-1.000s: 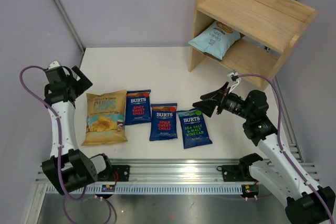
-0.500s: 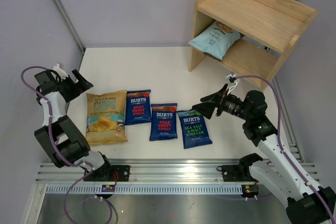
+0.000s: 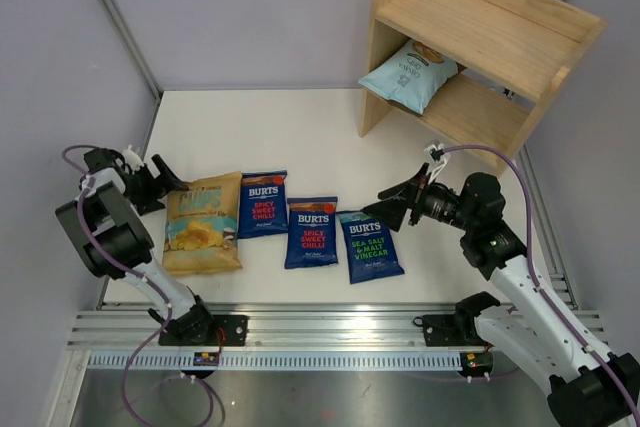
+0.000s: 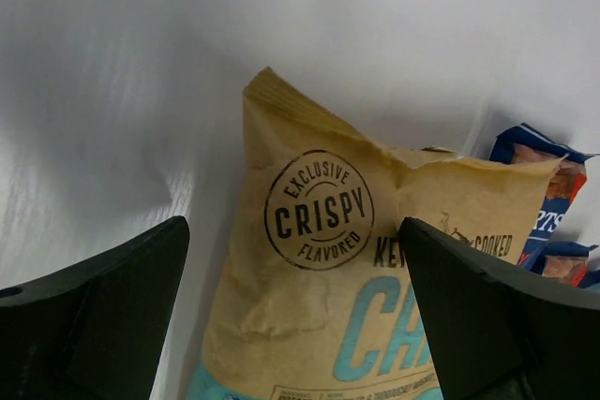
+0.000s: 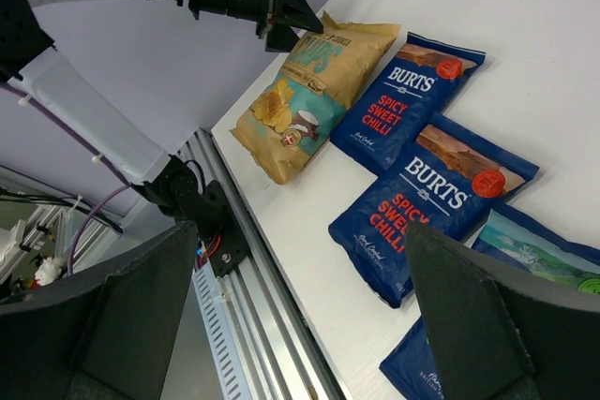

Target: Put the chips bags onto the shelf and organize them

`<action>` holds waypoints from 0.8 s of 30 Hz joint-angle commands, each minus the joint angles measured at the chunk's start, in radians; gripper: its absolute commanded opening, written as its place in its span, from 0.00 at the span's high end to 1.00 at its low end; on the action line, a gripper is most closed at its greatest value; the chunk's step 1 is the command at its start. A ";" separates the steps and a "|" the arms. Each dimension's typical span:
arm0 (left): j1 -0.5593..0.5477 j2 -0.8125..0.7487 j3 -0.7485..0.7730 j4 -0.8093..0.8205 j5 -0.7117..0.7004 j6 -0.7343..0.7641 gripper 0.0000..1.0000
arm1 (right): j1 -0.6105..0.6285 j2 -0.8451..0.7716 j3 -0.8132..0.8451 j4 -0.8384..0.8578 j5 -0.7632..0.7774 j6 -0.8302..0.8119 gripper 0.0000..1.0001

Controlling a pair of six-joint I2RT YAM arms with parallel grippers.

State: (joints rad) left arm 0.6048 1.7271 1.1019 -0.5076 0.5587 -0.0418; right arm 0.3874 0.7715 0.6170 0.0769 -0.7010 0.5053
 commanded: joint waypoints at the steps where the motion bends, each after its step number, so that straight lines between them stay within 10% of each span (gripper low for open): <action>1: 0.012 0.069 0.065 -0.048 0.085 0.036 0.01 | 0.018 0.009 0.038 0.035 -0.047 -0.004 0.00; 11: 0.013 0.261 0.096 -0.097 0.314 0.083 0.02 | 0.041 0.037 0.046 0.047 -0.084 0.004 0.00; 24: 0.001 0.203 0.121 -0.026 0.365 0.011 0.69 | 0.041 0.026 0.047 0.024 -0.051 -0.017 0.01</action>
State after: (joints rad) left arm 0.6128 1.9720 1.2037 -0.5789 0.8948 -0.0120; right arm 0.4183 0.8131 0.6189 0.0837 -0.7525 0.5076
